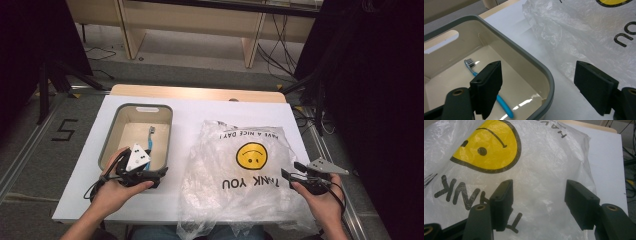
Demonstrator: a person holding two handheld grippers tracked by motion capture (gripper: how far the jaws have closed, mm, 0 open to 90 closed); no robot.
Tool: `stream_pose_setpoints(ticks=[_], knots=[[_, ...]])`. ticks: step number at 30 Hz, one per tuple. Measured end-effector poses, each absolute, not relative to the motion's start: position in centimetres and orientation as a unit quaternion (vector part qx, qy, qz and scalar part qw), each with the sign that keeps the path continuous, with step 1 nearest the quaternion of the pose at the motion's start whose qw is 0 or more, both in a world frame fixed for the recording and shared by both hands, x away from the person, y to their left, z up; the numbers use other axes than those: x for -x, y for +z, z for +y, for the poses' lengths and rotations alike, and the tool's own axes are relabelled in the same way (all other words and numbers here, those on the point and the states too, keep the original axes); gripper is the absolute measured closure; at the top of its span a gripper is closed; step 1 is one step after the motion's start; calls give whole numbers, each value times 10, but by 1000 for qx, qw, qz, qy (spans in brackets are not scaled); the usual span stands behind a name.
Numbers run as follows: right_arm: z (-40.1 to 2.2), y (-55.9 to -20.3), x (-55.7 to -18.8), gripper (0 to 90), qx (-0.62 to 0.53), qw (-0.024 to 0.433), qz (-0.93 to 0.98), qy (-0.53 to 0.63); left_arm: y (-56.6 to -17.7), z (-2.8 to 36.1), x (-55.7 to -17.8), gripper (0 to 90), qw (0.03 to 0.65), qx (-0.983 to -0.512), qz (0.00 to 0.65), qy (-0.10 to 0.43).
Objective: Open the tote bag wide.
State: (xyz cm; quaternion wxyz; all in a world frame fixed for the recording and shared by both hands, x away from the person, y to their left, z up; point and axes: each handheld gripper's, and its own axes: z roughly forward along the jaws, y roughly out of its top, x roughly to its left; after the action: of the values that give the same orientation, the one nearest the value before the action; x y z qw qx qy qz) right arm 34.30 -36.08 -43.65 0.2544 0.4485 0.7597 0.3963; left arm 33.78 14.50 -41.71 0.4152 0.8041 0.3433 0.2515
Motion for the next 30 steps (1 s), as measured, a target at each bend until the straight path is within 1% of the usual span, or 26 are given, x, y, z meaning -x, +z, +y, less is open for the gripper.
stream_pose_setpoints(ticks=[13, 24, 30], knots=[[-363, -436, -344, 407, -453, 257, 756, 396, -417, 140, -336, 229, 418, -804, 341, 249], [-359, -436, -346, 404, -456, 257, 758, 390, -420, 112, -327, 238, 424, -824, 300, 227], [-367, -435, -346, 399, -466, 263, 754, 380, -423, 92, -319, 246, 423, -836, 275, 214]])
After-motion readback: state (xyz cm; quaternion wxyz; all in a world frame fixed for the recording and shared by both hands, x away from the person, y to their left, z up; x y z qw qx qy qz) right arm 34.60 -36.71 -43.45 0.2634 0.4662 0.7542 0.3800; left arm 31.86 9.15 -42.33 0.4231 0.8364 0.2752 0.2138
